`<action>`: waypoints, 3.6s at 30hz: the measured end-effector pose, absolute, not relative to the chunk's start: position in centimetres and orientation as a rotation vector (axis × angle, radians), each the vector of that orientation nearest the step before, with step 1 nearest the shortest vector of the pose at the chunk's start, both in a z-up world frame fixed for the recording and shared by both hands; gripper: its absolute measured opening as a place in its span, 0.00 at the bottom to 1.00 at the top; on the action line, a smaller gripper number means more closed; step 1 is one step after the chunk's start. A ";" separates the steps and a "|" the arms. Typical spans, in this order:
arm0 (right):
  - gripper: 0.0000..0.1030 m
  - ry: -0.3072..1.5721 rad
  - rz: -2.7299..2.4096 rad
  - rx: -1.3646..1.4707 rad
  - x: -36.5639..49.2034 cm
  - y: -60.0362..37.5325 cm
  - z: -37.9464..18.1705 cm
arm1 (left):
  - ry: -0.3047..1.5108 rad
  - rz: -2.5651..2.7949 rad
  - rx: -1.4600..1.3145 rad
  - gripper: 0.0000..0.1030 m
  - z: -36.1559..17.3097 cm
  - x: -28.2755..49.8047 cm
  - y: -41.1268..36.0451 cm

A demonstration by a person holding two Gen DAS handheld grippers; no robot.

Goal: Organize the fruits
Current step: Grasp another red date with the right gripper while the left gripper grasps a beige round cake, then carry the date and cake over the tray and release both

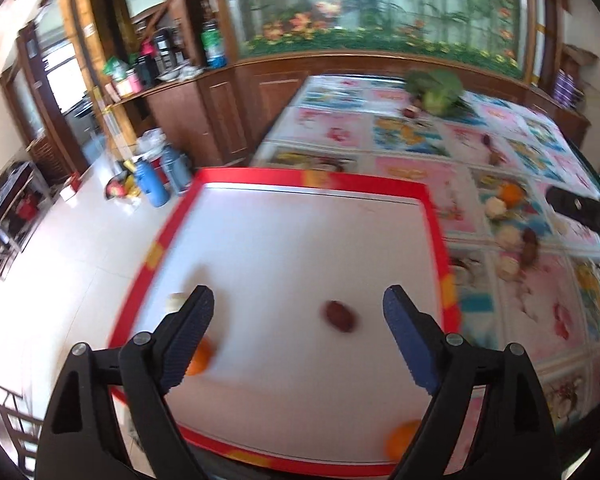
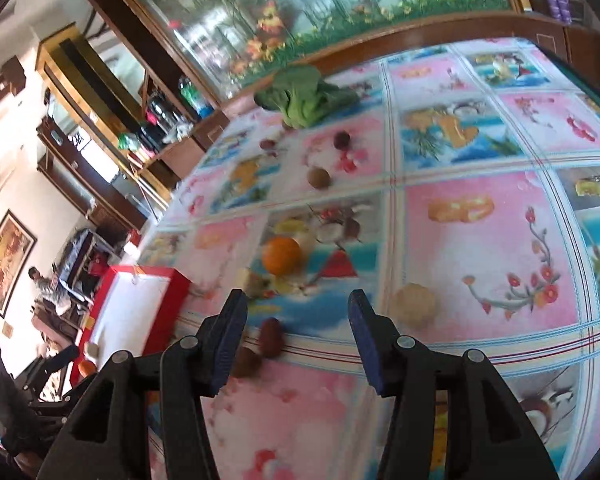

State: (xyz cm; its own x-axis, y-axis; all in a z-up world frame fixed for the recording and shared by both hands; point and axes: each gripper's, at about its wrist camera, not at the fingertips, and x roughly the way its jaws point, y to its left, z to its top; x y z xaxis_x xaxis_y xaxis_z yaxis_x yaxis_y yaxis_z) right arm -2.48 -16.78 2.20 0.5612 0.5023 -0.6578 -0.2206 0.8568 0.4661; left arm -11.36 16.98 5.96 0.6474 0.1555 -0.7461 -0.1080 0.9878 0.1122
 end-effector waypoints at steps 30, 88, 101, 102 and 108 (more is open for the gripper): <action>0.16 1.031 0.489 0.226 -0.8 -13.7 0.1 | 1.024 -0.266 0.263 0.55 0.4 -3.6 1.2; 0.16 0.897 0.941 0.076 -9.7 4.3 0.8 | 0.790 0.143 -0.070 0.24 4.0 -16.1 22.3; 0.17 0.940 0.967 -0.026 -11.2 5.6 0.2 | 0.851 0.180 -0.047 0.24 1.9 -15.5 22.1; 0.17 0.944 0.968 -0.025 -11.2 5.6 0.2 | 0.856 0.182 -0.043 0.24 1.8 -15.4 22.1; 0.26 0.929 0.954 0.033 -10.7 4.9 0.7 | 0.895 0.208 -0.022 0.24 1.0 -15.0 22.0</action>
